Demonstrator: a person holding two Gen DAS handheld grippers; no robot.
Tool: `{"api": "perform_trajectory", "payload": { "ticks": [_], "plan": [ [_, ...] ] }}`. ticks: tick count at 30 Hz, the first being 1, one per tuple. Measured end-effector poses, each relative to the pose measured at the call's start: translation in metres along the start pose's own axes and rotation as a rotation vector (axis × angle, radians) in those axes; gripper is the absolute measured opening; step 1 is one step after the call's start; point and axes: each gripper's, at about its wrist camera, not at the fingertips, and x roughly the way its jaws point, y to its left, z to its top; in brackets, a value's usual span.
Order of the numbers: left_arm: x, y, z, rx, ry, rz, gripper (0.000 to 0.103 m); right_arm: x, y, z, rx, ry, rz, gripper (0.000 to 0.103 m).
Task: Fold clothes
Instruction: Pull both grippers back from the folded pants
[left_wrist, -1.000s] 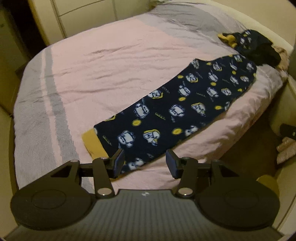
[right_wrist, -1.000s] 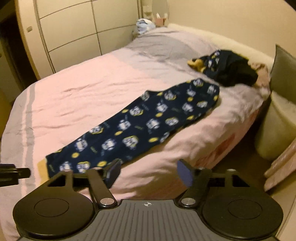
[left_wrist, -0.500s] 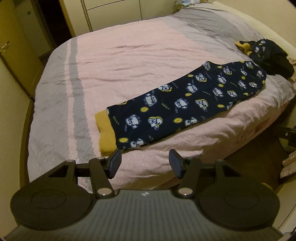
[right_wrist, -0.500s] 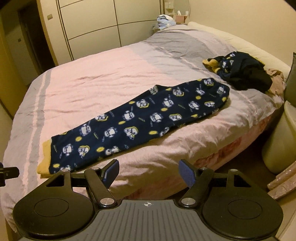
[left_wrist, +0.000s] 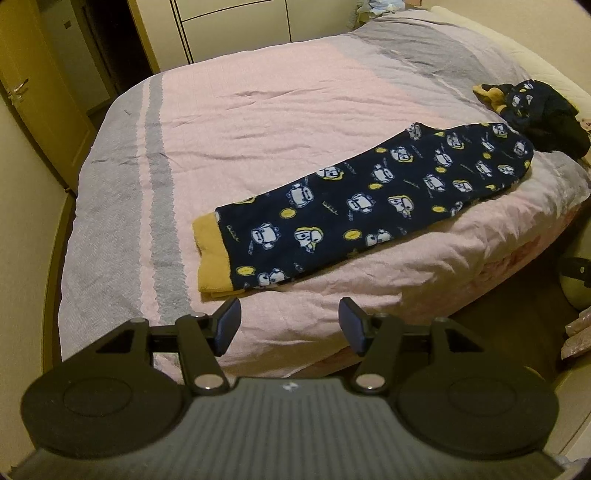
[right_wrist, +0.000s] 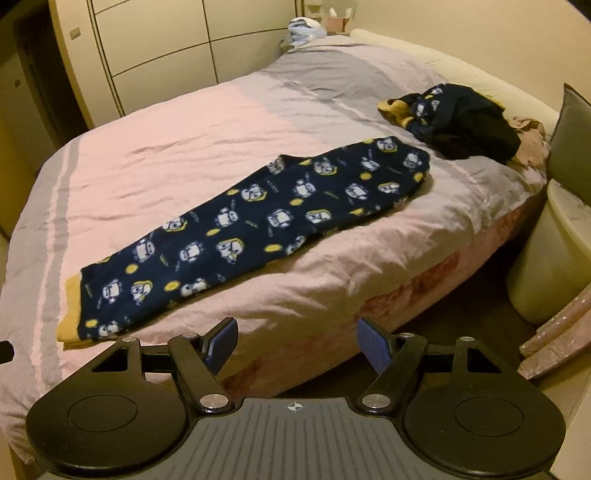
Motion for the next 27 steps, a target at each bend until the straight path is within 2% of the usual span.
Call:
{"api": "perform_trajectory", "payload": {
  "ticks": [9, 16, 22, 27],
  "plan": [
    [0.005, -0.015, 0.003, 0.023, 0.007, -0.011, 0.055, 0.0, -0.017, -0.001, 0.042, 0.001, -0.016, 0.075],
    [0.021, -0.014, 0.016, 0.03, 0.031, -0.007, 0.055, 0.013, -0.015, 0.005, 0.058, 0.027, -0.02, 0.074],
    [0.057, -0.021, 0.047, 0.057, 0.059, -0.034, 0.055, 0.036, -0.02, 0.019, 0.073, 0.056, -0.056, 0.074],
    [0.094, -0.031, 0.09, 0.088, 0.055, -0.076, 0.055, 0.058, -0.044, 0.046, 0.176, 0.033, -0.09, 0.075]
  ]
}}
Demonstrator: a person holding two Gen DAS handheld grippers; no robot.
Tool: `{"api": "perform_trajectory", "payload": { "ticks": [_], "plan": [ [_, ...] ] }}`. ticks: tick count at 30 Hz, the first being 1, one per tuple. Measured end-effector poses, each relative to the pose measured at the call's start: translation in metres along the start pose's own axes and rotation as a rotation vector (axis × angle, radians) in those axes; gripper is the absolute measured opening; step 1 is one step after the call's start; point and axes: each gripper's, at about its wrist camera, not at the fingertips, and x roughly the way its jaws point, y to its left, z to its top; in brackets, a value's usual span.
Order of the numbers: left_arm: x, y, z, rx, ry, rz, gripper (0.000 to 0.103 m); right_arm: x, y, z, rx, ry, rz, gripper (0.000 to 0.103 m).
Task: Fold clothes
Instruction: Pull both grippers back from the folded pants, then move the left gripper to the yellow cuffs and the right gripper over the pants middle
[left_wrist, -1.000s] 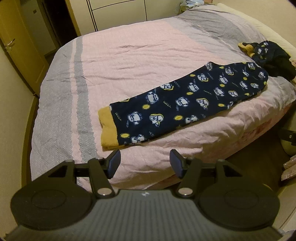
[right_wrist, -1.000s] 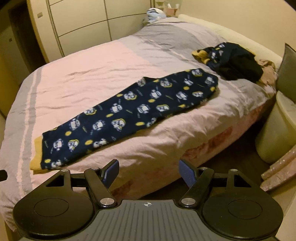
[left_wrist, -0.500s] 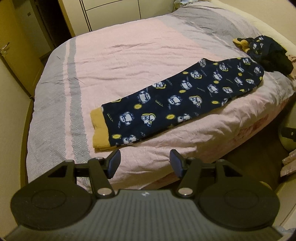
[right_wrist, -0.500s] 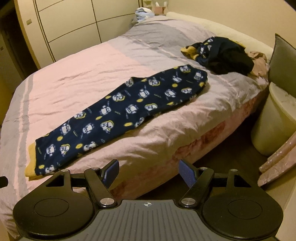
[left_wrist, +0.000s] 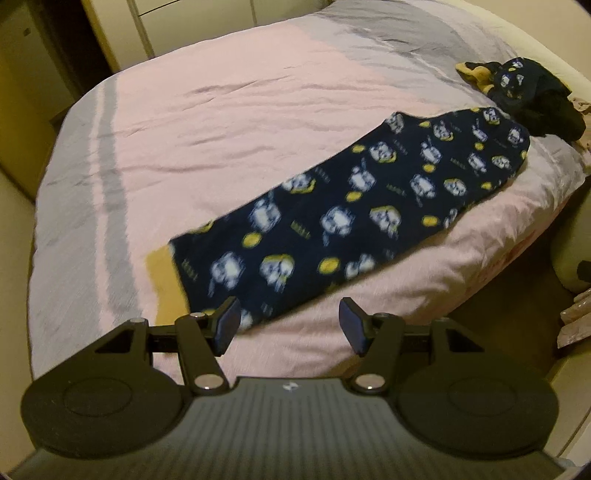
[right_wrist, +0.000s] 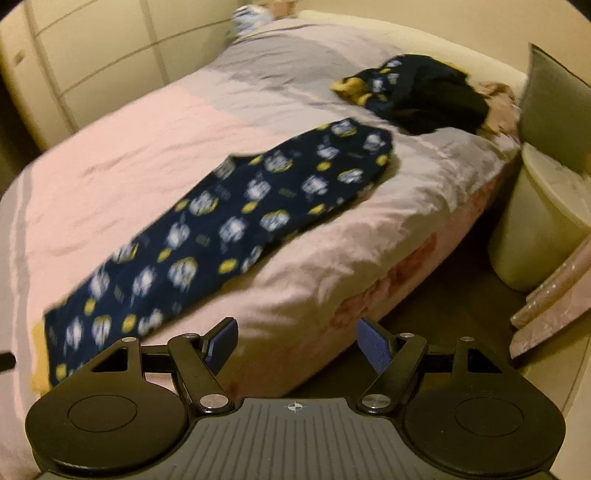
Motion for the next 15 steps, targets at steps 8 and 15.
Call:
{"api": "perform_trajectory", "payload": {
  "ticks": [8, 15],
  "plan": [
    [0.039, 0.013, 0.055, -0.004, -0.008, -0.002, 0.057, 0.039, 0.004, 0.055, 0.013, -0.046, 0.01, 0.074],
    [0.078, 0.031, 0.049, -0.139, 0.086, 0.006, 0.057, 0.083, 0.037, 0.082, -0.129, 0.029, 0.069, 0.074]
  ]
}}
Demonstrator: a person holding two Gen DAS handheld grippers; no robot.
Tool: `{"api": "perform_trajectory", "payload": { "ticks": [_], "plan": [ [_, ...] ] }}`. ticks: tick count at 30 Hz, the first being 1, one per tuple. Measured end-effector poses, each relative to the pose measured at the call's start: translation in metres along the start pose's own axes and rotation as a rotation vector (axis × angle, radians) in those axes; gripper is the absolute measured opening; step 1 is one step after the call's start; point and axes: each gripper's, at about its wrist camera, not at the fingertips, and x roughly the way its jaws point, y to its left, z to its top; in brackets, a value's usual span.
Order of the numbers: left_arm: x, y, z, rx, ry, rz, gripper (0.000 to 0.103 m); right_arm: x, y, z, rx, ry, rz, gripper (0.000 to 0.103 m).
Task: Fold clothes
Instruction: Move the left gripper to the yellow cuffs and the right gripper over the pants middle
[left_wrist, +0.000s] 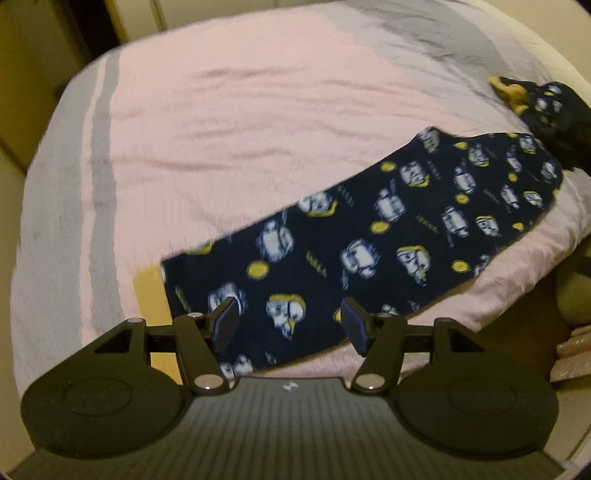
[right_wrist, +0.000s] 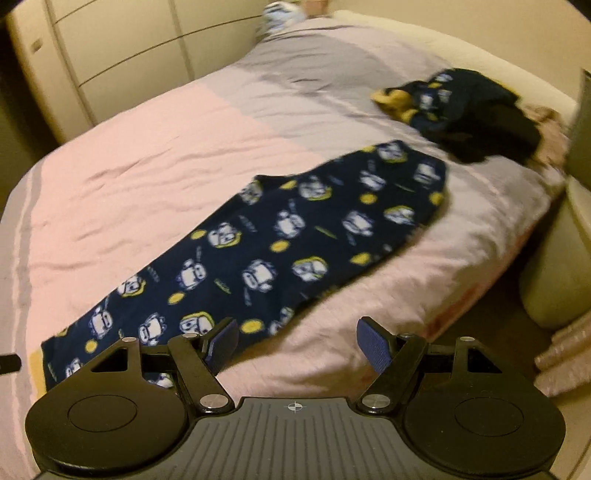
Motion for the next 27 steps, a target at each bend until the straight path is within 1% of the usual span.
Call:
{"api": "perform_trajectory", "payload": {
  "ticks": [4, 8, 10, 12, 14, 16, 18, 20, 21, 24, 27],
  "plan": [
    [0.017, 0.014, -0.005, -0.132, 0.039, 0.035, 0.057, 0.032, 0.001, 0.025, -0.071, 0.04, 0.037, 0.074],
    [0.027, 0.02, -0.006, -0.333, 0.041, 0.085, 0.057, 0.065, -0.007, 0.065, -0.148, 0.061, 0.102, 0.074],
    [0.028, 0.016, -0.008, -0.436, 0.029, 0.12, 0.057, 0.081, -0.011, 0.089, -0.216, 0.063, 0.139, 0.074],
    [0.03, 0.004, -0.011, -0.543, 0.025, 0.153, 0.057, 0.095, -0.017, 0.111, -0.284, 0.059, 0.174, 0.074],
    [0.033, -0.011, -0.014, -0.618, 0.015, 0.154, 0.057, 0.107, -0.026, 0.128, -0.331, 0.052, 0.21, 0.074],
    [0.036, -0.023, -0.022, -0.705, 0.016, 0.145, 0.057, 0.122, -0.035, 0.139, -0.347, 0.074, 0.24, 0.074],
    [0.037, -0.03, -0.035, -0.802, 0.016, 0.127, 0.057, 0.14, -0.041, 0.145, -0.353, 0.131, 0.266, 0.074],
    [0.035, -0.032, -0.054, -0.906, 0.004, 0.114, 0.057, 0.155, -0.039, 0.146, -0.383, 0.188, 0.294, 0.074],
    [0.035, -0.029, -0.065, -0.957, 0.001, 0.118, 0.057, 0.16, -0.036, 0.145, -0.408, 0.203, 0.312, 0.074],
    [0.037, -0.013, -0.097, -1.101, -0.01, 0.145, 0.057, 0.17, -0.028, 0.141, -0.453, 0.221, 0.347, 0.074],
    [0.042, 0.009, -0.125, -1.227, -0.036, 0.173, 0.058, 0.18, -0.023, 0.136, -0.47, 0.235, 0.339, 0.074]
  ]
}}
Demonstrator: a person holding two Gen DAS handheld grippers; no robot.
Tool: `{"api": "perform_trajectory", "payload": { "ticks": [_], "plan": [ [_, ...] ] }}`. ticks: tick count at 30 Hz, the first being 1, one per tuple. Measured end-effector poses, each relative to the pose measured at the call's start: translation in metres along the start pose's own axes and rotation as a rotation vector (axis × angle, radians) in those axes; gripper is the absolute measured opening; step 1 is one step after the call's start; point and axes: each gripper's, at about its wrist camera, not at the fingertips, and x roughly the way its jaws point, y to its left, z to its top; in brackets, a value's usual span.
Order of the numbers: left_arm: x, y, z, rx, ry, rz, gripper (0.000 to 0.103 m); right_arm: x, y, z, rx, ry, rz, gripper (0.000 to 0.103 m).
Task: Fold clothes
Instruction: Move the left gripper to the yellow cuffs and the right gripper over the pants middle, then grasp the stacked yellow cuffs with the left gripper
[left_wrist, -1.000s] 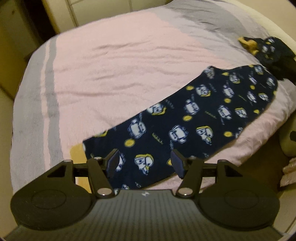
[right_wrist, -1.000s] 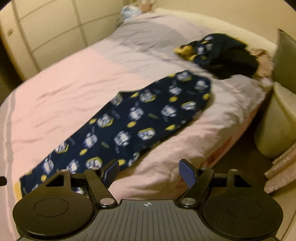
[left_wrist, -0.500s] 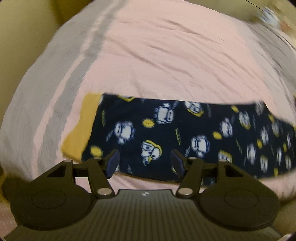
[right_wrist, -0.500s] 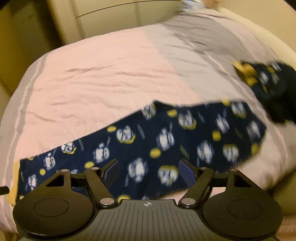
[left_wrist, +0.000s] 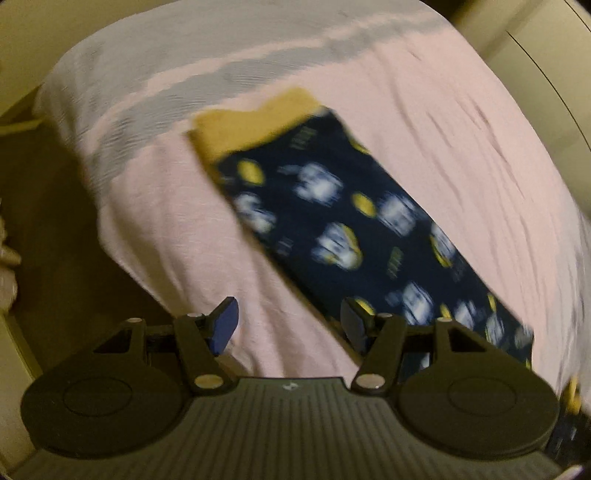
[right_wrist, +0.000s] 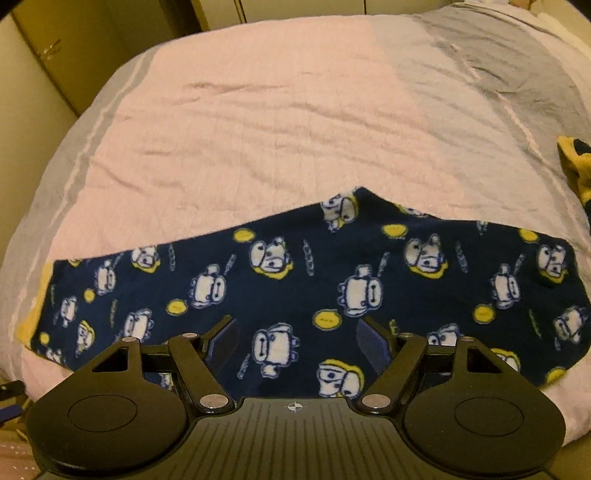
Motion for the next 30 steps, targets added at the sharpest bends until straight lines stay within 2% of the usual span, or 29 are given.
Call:
{"api": "perform_trajectory", "payload": {
  "ticks": [5, 12, 17, 25, 30],
  "plan": [
    [0.033, 0.043, 0.029, -0.129, -0.056, -0.029, 0.058, 0.022, 0.0, -0.011, 0.008, 0.051, -0.04, 0.074],
    [0.092, 0.086, 0.074, -0.255, -0.118, -0.153, 0.058, 0.063, 0.006, -0.042, 0.061, 0.13, -0.12, 0.074],
    [0.122, 0.111, 0.086, -0.314, -0.132, -0.257, 0.058, 0.088, 0.019, -0.05, 0.054, 0.128, -0.16, 0.074],
    [0.145, 0.119, 0.093, -0.294, -0.18, -0.371, 0.059, 0.111, 0.033, -0.063, 0.034, 0.108, -0.198, 0.074],
    [0.152, 0.102, 0.092, -0.196, -0.215, -0.346, 0.06, 0.116, 0.027, -0.068, 0.055, 0.105, -0.192, 0.074]
  ]
}}
